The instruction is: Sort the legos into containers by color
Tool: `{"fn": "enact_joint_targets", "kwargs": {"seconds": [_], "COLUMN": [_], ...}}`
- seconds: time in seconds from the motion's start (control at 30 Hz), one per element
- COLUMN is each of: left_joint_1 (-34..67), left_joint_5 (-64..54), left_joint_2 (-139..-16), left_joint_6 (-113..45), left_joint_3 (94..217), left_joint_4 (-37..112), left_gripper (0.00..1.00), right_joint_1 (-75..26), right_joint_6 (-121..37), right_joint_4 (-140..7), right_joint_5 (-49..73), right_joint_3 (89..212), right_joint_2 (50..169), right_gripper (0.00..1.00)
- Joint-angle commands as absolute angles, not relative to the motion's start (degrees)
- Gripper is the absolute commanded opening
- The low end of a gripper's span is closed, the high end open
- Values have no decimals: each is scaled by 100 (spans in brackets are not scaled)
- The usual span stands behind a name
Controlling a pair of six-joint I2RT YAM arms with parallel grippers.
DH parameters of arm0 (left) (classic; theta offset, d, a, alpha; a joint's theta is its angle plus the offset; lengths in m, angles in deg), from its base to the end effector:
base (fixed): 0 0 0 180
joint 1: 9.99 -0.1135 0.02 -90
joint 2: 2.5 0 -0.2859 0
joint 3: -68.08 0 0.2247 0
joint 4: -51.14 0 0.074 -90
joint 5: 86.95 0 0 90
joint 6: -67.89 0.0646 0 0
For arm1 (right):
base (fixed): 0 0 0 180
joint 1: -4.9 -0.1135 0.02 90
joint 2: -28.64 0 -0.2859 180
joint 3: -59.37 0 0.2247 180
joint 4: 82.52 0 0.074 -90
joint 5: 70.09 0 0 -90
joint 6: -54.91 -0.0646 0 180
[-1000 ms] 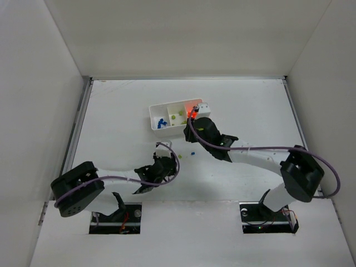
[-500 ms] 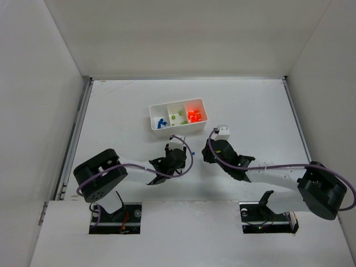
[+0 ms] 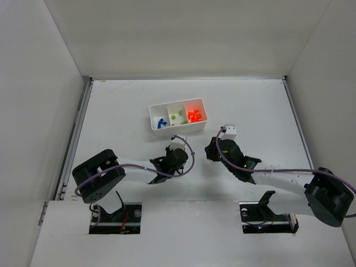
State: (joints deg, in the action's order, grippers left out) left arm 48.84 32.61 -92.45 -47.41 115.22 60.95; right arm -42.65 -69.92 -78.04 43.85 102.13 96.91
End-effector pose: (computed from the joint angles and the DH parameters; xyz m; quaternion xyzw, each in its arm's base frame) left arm 0.1793 -0.2349 0.1758 0.1286 0.8487 -0.1427 0.4927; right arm 0.1760 0.1536 0.2158 0.0092 0.8534 0.1870 0.4864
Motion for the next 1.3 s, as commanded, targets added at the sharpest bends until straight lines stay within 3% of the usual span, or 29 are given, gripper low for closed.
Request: {"fn": "enact_joint_targets", "kwargs": {"seconds": [0.0,0.33,0.6,0.8,0.93,1.27], "left_joint_1": [4903,4376,3216,2872,2864,2583], "left_joint_5": [3258,3311,2582,2502,2572,2765], "left_joint_2": [-8891,-7774,-9046,-9786,-9234,-6800], "left_joint_6": [-4830,-4883,-4874,-5032,-5041,-5331], "left_joint_3": [11616,12363,13619,14210,13877,11637], "left_joint_4": [5622,5340,5797,5692,5806,5912], "left_gripper": [14,15,18,43,52,55], "right_joint_1": [-4251,-4234,-4409,-4532,-4612,-4805], "right_joint_6": [-7042,-7016,-6990,-6990,-7007,-6849], "right_joint_4": [-8075,-8110,-8137,-8146,-8198,-7961], "right_joint_5": [4364,4285,4258,4214,4206,4285], "right_joint_3": [10175,10140,10316,10500,10641,11300], "right_joint_2": [9614,9605,10027,10518,10896,11872], "right_gripper": [43,42,42,44,45,47]}}
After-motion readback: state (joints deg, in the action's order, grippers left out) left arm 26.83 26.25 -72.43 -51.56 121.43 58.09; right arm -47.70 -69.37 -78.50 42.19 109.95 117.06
